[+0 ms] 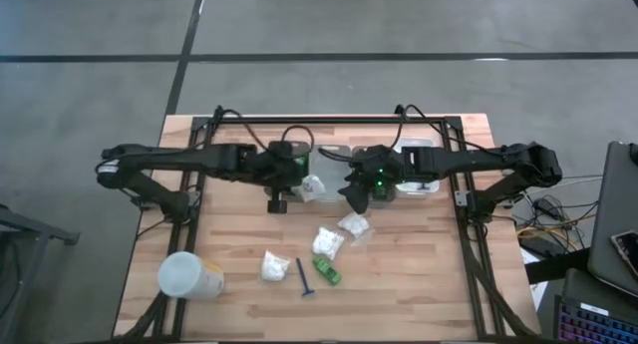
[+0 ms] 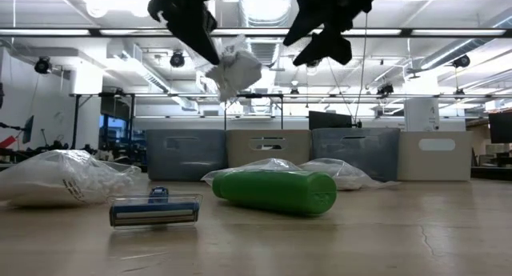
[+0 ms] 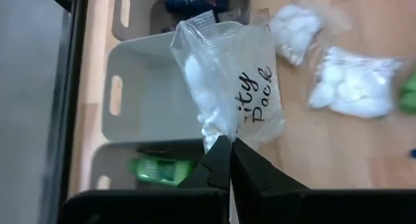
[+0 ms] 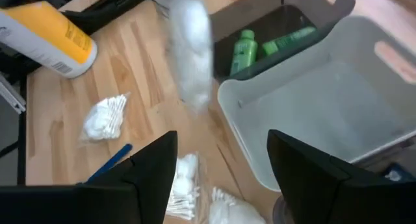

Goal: Pick & Place Travel size toiletries
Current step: Put the white cotton pack into the gray bin

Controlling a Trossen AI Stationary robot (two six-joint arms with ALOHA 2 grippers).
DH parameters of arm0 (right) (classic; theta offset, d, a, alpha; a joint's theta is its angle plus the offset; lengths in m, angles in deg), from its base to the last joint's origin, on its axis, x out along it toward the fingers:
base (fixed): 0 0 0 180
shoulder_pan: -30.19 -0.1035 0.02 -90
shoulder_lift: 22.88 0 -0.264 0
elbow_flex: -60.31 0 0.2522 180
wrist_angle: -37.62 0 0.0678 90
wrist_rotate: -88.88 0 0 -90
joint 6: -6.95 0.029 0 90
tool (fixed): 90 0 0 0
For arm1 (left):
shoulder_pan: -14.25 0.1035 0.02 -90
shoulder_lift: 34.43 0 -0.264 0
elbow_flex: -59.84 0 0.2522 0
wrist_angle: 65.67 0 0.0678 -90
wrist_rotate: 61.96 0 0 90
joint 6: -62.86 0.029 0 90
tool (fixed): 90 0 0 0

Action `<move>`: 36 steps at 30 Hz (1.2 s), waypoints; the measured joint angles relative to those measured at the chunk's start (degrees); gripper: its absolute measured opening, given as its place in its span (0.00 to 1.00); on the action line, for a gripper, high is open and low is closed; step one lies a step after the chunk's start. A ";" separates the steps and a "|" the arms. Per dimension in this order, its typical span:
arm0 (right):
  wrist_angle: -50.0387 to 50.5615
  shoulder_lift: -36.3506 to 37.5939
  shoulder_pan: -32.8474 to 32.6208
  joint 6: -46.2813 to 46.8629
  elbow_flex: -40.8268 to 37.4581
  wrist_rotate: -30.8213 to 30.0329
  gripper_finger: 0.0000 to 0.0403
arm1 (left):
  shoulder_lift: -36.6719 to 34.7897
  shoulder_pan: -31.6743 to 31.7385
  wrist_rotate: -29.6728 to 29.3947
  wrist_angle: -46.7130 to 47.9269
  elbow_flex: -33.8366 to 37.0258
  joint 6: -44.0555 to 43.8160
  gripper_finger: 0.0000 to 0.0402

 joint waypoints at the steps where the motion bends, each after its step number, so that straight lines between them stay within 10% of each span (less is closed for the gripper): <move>1: 0.19 0.12 0.00 -0.73 0.28 -0.11 0.59 | 0.94 0.16 -0.38 0.50 -1.09 1.10 0.01; 36: 11.89 19.64 0.00 6.58 -3.94 -18.02 0.56 | 25.62 12.32 -6.32 -1.83 -19.36 21.32 0.01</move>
